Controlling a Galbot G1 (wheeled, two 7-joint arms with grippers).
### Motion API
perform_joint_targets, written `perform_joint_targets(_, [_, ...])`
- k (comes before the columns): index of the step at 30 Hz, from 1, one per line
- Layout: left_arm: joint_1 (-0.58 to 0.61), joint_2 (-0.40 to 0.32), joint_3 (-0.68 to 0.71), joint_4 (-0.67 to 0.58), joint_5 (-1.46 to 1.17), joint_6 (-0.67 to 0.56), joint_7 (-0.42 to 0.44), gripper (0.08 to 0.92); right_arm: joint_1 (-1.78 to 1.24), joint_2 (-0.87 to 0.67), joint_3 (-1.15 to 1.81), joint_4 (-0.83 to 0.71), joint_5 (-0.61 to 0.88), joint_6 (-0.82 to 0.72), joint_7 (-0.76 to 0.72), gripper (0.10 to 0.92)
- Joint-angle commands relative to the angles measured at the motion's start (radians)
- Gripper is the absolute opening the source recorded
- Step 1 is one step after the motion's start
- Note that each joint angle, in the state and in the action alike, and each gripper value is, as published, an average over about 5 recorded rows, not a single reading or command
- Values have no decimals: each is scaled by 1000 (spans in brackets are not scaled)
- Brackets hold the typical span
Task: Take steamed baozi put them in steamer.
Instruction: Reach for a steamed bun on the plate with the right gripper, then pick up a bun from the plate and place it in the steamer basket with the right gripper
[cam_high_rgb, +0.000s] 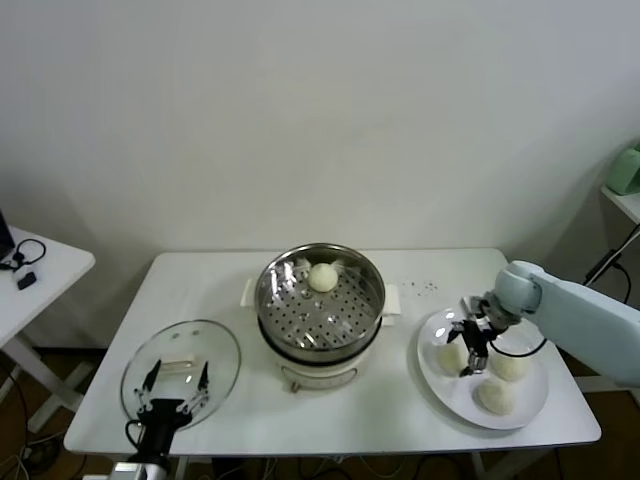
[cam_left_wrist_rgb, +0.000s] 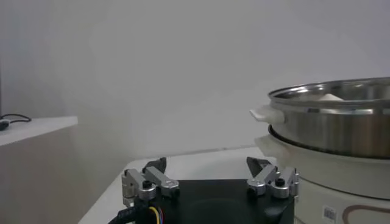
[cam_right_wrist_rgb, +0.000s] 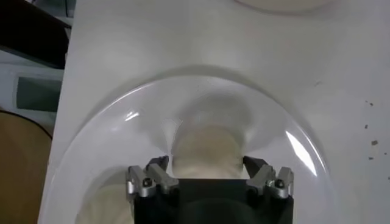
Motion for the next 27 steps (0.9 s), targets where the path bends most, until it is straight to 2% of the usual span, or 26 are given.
perform_joint_targets(1, [0,2,1,0,-10,1,0,823,-8,4,6,-7,-7,-1,2,734])
perform_joint_targets(5, [0,3,0,2,-10,0,-3,823,-9,2,11,-4,-4,-1,2,687])
perform_joint_targets(12, [2,4,0,3,-10,-2,-4,823,35,-12,1,16,51,-11,4,668])
perform_joint_targets(21, [-9,1,2,-1,-9,-1,-1,823,443,-35,-264,43,377,-56,-5,670])
perform_joint_targets(27, [-13,1,14,-7,-8,1,-1,823,799,76,-525,18,635,-59,-27,670])
